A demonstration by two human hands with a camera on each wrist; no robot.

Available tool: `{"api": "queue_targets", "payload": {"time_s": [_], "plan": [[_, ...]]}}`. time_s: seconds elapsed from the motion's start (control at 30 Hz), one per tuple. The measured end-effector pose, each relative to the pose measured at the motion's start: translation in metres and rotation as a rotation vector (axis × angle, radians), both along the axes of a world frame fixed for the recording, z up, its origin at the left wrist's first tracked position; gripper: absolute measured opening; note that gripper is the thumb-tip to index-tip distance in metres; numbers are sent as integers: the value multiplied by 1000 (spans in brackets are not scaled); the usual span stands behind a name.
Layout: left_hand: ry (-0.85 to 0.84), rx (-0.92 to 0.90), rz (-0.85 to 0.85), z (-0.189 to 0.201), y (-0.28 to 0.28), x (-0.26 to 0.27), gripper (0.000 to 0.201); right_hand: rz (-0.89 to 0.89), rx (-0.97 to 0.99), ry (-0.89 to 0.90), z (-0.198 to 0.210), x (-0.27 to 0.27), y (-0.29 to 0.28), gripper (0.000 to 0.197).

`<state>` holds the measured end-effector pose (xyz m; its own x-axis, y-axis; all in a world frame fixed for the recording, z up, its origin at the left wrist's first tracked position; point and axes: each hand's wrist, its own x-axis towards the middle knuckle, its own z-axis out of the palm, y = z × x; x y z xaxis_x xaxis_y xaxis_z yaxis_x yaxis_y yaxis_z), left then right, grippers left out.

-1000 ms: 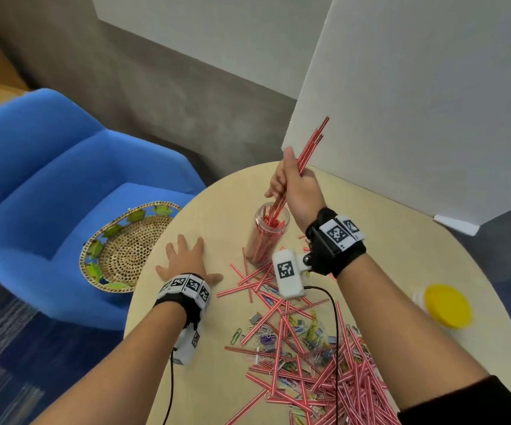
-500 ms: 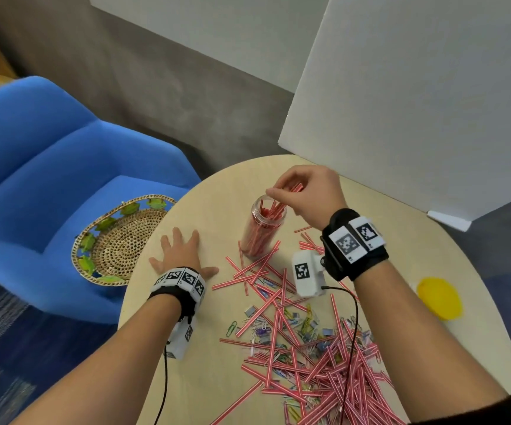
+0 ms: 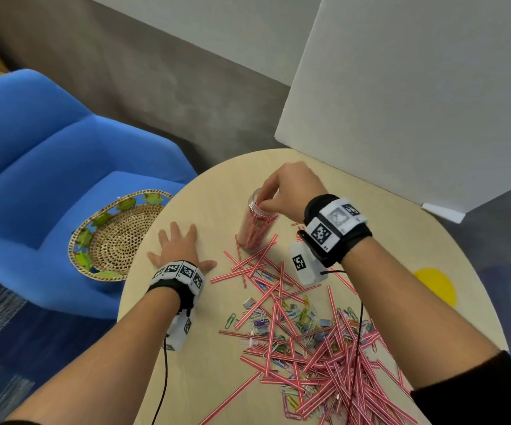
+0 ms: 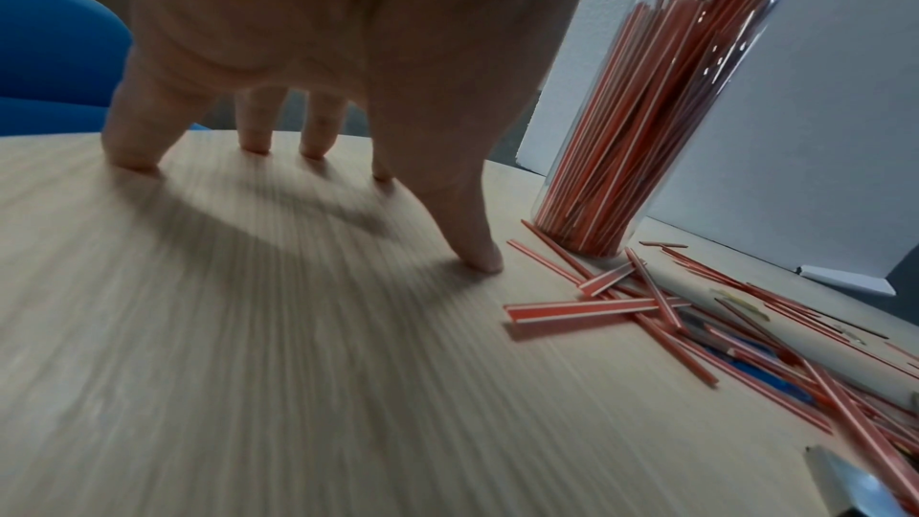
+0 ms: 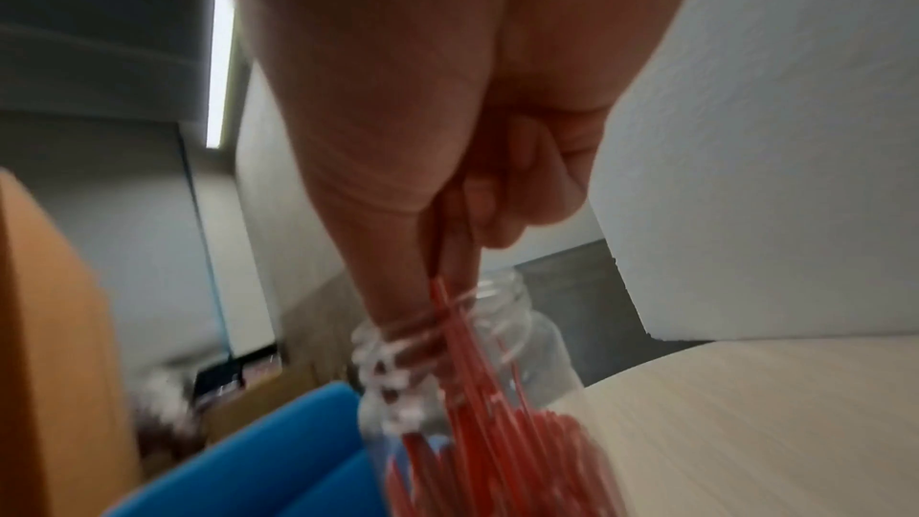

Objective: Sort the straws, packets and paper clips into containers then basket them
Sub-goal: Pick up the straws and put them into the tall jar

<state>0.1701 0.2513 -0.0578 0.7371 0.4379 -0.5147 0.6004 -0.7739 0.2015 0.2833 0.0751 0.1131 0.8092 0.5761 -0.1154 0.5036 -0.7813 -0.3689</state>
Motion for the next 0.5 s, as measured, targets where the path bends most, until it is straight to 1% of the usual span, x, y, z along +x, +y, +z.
{"api": "queue_targets", "payload": {"time_s": [0.03,0.07,0.1,0.13,0.17,0.2,0.23,0.27,0.3,0.33,0.37,0.4,0.43,0.47,0.5], "plan": [[7,1,-1,0,0,0,105,33,13,29,-2,1,-2,9],[16,9,-3,1,-1,0,103,30,101,58,-2,2,-6,8],[25,24,-5,4,-3,0,99,-12,252,69,1,6,-13,6],[24,46,-8,7,-7,0,90,-96,434,74,4,12,-25,6],[11,73,-25,12,-13,0,77,-207,594,82,5,18,-40,6],[-2,90,-64,16,-21,2,60,-321,686,96,2,28,-58,7],[-1,85,-121,22,-31,3,44,-416,696,109,-6,37,-77,8],[4,57,-190,27,-43,4,31,-485,630,139,-18,45,-95,10],[9,-3,-274,31,-57,4,23,-537,486,195,-33,52,-113,12],[7,-98,-368,34,-72,5,18,-566,287,255,-52,58,-130,15],[-3,-210,-464,38,-87,7,16,-580,60,291,-71,60,-144,23],[-18,-312,-541,41,-102,9,14,-587,-147,311,-91,61,-157,34],[-52,-389,-582,44,-115,14,12,-593,-290,328,-109,60,-168,46],[-101,-433,-585,45,-126,22,8,-602,-367,352,-126,56,-178,56],[-156,-449,-572,45,-136,32,10,-619,-409,367,-139,51,-185,62]]}}
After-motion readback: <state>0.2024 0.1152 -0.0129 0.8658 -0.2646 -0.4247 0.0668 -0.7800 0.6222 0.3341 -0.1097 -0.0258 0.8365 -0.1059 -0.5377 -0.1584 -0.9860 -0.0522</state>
